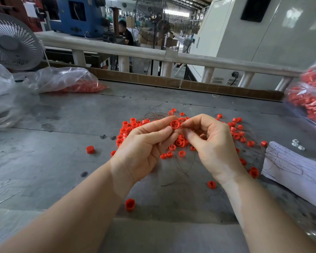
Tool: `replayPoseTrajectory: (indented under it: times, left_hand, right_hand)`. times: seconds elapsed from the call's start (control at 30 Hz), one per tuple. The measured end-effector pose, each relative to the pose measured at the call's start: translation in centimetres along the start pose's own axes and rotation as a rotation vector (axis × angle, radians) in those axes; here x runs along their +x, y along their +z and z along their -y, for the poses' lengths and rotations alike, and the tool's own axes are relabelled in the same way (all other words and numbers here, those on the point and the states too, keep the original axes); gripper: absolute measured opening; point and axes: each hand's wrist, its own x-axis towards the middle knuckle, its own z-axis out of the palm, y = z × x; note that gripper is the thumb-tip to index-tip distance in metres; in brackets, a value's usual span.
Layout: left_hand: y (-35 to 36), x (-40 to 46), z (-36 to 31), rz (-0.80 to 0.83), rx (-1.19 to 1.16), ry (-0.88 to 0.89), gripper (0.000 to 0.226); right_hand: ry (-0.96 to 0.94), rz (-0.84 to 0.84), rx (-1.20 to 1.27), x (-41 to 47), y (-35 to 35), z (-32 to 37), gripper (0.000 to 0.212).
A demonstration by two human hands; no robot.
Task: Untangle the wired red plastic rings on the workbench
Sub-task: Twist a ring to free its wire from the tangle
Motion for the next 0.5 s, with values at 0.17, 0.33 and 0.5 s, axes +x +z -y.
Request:
replayPoseTrajectory:
  times: [0.17, 0.33, 0.5]
  left_hand:
    - [0.12, -0.17, 0.00, 0.033, 0.008, 0.005, 0.024]
    - [0.10, -0.23, -0.01, 0.055, -0.019, -0.006, 0.024]
    - [0.09, -0.24, 0.00, 0.052, -0.033, -0.007, 0.024]
  right_hand:
    - [0.018, -0.004, 0.045, 0.10, -0.05, -0.02, 0.018]
    - [0.066, 0.011, 0.164, 0.12, -0.10, 0.01, 0.022]
    - [0.084, 0.008, 0.251, 0.11, -0.07, -0.19, 0.026]
